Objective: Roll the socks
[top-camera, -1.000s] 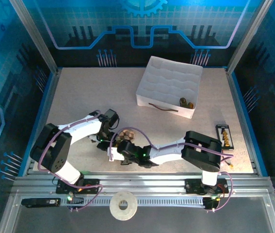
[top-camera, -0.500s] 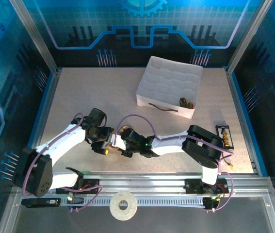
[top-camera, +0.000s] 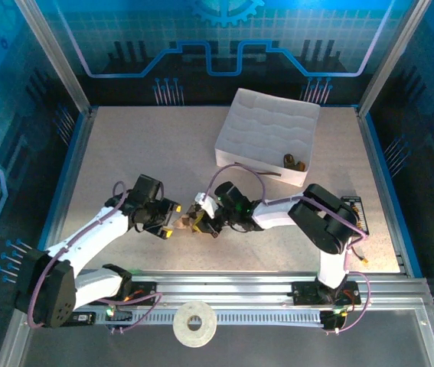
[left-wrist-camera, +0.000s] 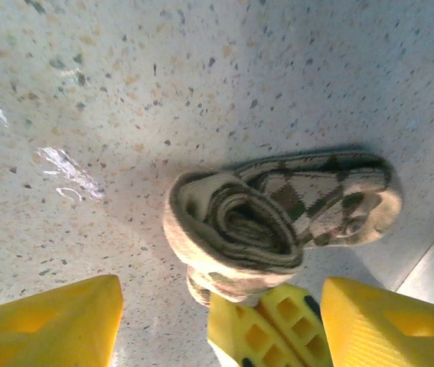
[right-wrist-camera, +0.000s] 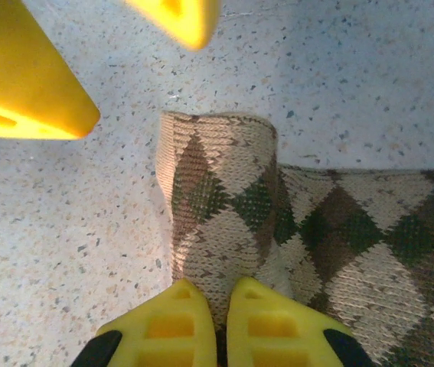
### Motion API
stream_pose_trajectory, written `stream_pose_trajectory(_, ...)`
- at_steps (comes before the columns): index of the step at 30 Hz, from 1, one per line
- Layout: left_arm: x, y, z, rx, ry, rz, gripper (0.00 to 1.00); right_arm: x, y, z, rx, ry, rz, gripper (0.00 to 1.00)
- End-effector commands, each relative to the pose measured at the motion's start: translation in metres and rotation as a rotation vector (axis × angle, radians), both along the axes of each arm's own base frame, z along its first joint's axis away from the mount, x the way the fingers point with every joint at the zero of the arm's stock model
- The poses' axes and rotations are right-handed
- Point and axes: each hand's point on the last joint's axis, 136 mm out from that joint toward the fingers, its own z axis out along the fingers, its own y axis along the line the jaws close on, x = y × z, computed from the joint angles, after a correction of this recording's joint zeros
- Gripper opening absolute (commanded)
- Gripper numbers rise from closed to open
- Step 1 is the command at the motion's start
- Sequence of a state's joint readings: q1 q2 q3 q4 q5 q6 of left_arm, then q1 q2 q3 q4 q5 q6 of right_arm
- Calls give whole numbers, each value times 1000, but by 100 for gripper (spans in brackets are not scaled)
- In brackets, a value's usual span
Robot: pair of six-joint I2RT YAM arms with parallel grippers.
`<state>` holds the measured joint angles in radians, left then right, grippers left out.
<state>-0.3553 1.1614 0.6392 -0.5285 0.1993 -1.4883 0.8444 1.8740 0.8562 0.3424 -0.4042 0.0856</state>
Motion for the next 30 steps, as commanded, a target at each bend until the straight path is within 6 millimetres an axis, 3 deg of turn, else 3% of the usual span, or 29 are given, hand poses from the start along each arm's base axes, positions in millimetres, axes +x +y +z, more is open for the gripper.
stream_pose_trajectory(1, 7, -15, -1, -1, -56, -81, 65, -38, -58, -77, -256, 335, -73, 0)
stream_pose_trajectory(10, 10, -32, -27, 65, -6, -188, 60, -30, -70, -89, -284, 441, -114, 0)
stream_pose_trajectory(16, 23, -40, -43, 94, -3, -229, 58, -30, -82, -99, -346, 460, -142, 0)
stream_pose_trajectory(18, 21, -41, -54, 116, 32, -252, 56, -20, -80, -98, -356, 439, -153, 0)
stream_pose_trajectory(22, 2, -32, -75, 175, 135, -277, 44, -11, -84, -99, -400, 399, -164, 0)
stream_pose_trajectory(25, -18, -18, -85, 228, 216, -279, 28, -4, -82, -97, -421, 369, -148, 0)
stream_pose_trajectory(30, -58, 7, -86, 283, 342, -230, 2, 4, -65, -84, -401, 289, -49, 4)
